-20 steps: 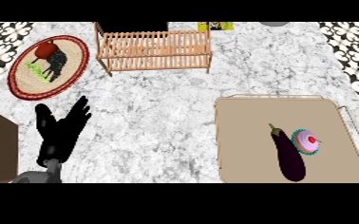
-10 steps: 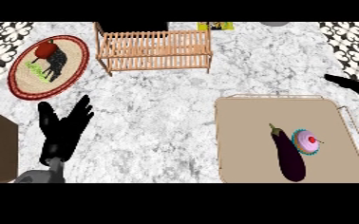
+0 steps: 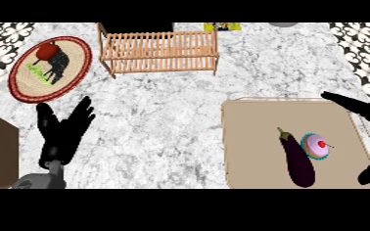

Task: Pick the cupcake from the tray and place it in the tiered shelf

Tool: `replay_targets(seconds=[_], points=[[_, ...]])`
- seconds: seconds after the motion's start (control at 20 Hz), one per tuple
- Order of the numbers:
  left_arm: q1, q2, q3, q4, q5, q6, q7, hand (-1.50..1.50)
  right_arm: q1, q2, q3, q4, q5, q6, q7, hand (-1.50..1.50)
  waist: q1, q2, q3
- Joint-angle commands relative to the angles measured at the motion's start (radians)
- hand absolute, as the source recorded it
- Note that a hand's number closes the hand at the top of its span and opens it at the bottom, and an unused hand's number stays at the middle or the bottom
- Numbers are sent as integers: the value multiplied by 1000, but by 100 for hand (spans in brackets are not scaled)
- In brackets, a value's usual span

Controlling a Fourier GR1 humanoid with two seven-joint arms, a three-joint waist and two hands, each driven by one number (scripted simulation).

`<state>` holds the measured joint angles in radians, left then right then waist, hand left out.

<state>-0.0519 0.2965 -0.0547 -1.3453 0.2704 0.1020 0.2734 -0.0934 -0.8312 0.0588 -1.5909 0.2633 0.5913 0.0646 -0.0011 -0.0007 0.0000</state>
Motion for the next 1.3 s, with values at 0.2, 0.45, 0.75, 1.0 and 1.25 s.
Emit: replay_targets(seconds=[0.2,0.45,0.75,1.0,1.25], points=[[-17,-26,40,43,-36,-29,-4,0,49,74,-47,-4,180,-25,-31,-150,-1,1,0],[-30,-57,58,73,-67,-25,-29,0,68,196,-7,-25,274,-67,-11,-150,0,1,0],[17,-60,69,58,-69,-93,-40,0,51,227,-12,28,384,-61,-34,-150,1,1,0],[85,-61,74,-106,-83,-70,30,0,35,264,-37,64,460,-109,-56,-150,4,0,0],[-32,-103,101,63,-109,-77,-21,0,22,318,-42,165,546,-188,-128,-150,1,1,0]])
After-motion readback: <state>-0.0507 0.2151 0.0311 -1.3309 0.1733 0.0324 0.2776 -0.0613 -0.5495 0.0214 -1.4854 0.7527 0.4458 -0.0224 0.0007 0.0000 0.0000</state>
